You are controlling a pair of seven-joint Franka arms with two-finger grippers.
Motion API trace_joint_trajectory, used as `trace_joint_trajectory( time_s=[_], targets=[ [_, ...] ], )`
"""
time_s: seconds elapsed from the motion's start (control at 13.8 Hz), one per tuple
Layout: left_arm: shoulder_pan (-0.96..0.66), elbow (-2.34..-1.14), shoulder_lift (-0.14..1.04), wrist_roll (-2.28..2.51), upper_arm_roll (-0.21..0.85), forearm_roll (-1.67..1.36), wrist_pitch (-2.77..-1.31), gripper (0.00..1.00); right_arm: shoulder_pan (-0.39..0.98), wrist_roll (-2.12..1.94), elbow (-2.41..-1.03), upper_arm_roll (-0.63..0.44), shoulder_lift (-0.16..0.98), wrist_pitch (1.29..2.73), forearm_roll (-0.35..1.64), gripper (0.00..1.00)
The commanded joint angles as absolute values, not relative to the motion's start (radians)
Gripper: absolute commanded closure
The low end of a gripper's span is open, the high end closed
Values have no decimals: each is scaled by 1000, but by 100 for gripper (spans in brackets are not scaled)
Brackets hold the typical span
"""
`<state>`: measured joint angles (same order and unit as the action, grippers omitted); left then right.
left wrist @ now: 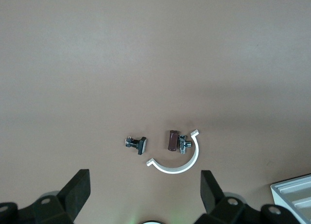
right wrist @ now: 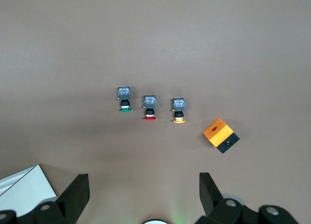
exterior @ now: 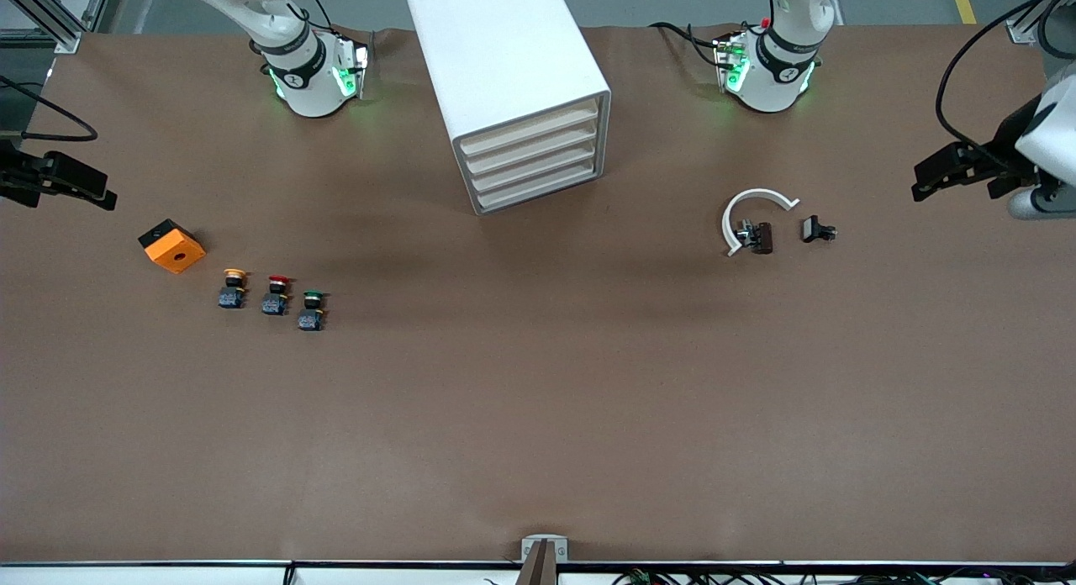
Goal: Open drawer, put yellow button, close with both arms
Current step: 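Reach the left gripper toward the drawer unit while the right gripper reaches the buttons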
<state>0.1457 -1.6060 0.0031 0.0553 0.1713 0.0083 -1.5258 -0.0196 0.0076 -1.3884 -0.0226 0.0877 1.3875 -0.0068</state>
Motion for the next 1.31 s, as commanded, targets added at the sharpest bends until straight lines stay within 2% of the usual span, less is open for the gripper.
trace_joint_trajectory(
  time_s=[0.0, 0.22, 0.36, 0.87, 1.02, 1.24],
  targets=[
    [173, -1575, 81, 52, 173, 5, -1509, 0, -43, -2, -1364, -5, 95, 1374, -20, 0],
    [152, -1559, 178, 138, 184, -12, -1512, 0, -41, -2, -1364, -5, 95, 1374, -26, 0],
    [140, -1526, 236, 358, 187, -99, -1516, 0, -41, 0, -1365, -5, 95, 1374, -26, 0],
    [-64, -1474, 452, 1045, 187, -176, -1566, 0, -38, -3, -1405, -3, 149, 1354, -52, 0],
    [-112, -1425, 527, 1254, 186, -227, -1577, 0, -47, -3, -1491, -5, 158, 1426, -66, 0],
    [-152, -1365, 616, 1519, 187, -349, -1582, 0, -103, -6, -1714, -5, 156, 1662, -72, 0]
  ],
)
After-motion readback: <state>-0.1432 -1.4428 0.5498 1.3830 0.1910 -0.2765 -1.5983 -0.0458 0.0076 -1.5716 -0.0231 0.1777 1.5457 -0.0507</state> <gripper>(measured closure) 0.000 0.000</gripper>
